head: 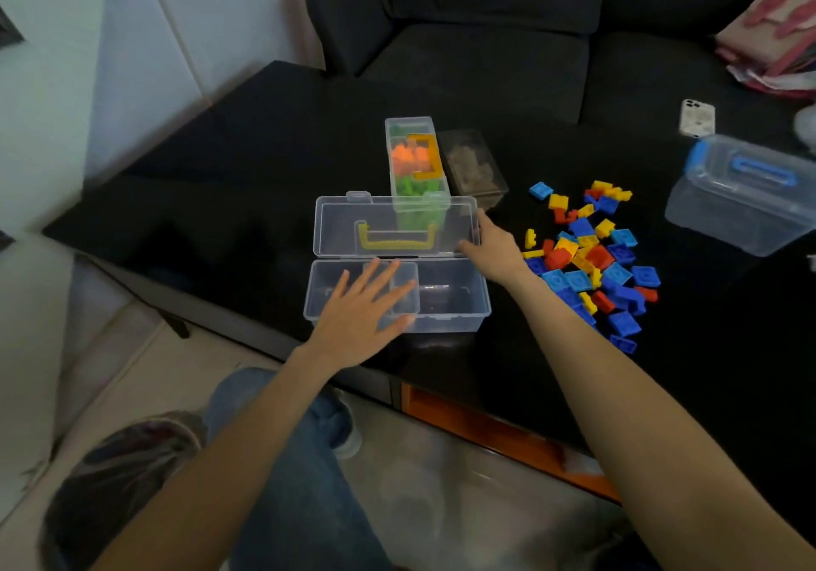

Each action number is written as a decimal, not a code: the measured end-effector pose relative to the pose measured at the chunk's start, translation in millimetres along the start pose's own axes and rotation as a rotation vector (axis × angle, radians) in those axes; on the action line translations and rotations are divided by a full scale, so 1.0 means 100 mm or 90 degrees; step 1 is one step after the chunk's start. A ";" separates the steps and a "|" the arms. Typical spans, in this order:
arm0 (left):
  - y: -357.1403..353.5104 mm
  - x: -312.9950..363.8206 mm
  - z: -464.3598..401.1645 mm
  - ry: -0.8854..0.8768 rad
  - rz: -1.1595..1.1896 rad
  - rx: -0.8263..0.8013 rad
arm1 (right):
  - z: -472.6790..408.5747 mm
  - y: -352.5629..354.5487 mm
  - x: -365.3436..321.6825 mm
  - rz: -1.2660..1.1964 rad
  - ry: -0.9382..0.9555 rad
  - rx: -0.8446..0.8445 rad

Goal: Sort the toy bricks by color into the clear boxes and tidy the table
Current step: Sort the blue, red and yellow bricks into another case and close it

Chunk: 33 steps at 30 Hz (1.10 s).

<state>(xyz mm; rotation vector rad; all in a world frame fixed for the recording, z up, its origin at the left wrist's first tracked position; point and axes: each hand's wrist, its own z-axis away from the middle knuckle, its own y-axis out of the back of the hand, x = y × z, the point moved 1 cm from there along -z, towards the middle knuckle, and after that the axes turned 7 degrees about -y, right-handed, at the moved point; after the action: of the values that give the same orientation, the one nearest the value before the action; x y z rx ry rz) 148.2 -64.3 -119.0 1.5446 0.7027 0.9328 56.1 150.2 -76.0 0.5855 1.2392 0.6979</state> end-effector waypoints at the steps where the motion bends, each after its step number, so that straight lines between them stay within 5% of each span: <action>1: 0.01 -0.01 -0.01 0.001 -0.001 -0.006 | -0.01 -0.01 0.02 0.001 0.004 -0.013; 4: 0.06 0.06 -0.04 0.013 0.023 0.031 | 0.11 0.05 0.11 0.003 0.020 0.010; 10: 0.23 0.68 -0.30 -0.099 0.170 0.301 | 0.76 0.37 0.67 0.011 0.105 0.144; 14: 0.13 1.32 -0.76 -0.152 0.251 0.231 | 1.00 0.59 1.28 0.041 0.057 0.207; 21: -0.26 1.70 -1.79 -0.047 0.215 0.040 | 0.76 1.25 1.83 0.082 -0.020 0.270; 33: -0.35 1.62 -2.04 -0.048 0.146 -0.013 | -0.13 1.25 1.87 0.204 -0.138 0.090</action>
<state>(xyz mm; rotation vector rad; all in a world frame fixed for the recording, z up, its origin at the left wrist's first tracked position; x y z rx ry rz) 56.3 181.7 -115.2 1.6577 0.4673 1.0418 56.5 373.8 -106.3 0.9647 1.0072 0.7930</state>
